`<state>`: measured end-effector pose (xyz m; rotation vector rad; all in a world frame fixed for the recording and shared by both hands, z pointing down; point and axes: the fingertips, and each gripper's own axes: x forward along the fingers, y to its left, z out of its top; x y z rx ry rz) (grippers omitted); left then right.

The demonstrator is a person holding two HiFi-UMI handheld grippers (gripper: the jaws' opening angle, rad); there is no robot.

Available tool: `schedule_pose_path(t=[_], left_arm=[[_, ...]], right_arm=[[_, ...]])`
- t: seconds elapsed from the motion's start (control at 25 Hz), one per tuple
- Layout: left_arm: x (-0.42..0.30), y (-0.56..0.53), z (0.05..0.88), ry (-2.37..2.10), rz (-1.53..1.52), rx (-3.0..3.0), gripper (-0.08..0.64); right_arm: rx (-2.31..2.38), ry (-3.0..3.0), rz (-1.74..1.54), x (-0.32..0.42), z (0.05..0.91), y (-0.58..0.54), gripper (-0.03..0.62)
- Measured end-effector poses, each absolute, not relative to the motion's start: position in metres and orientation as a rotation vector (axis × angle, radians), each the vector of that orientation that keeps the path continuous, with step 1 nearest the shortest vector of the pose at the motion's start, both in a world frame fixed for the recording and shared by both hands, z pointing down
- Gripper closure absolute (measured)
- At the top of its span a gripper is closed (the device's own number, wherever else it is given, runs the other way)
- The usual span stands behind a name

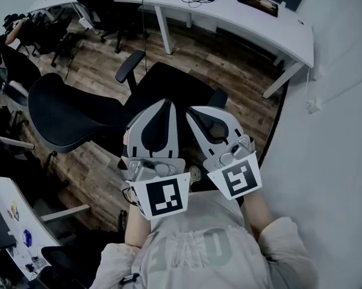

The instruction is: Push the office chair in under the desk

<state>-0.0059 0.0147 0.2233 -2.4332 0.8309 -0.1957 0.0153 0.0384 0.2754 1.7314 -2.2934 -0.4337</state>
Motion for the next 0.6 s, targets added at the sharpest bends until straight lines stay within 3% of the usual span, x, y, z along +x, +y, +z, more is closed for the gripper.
schedule_pose_path(t=[0.6], left_arm=[[-0.005, -0.035, 0.242, 0.941, -0.266, -2.469, 0.546]], right_arm=[[1.913, -2.627, -0.261, 0.045, 0.265, -0.006, 0.571]])
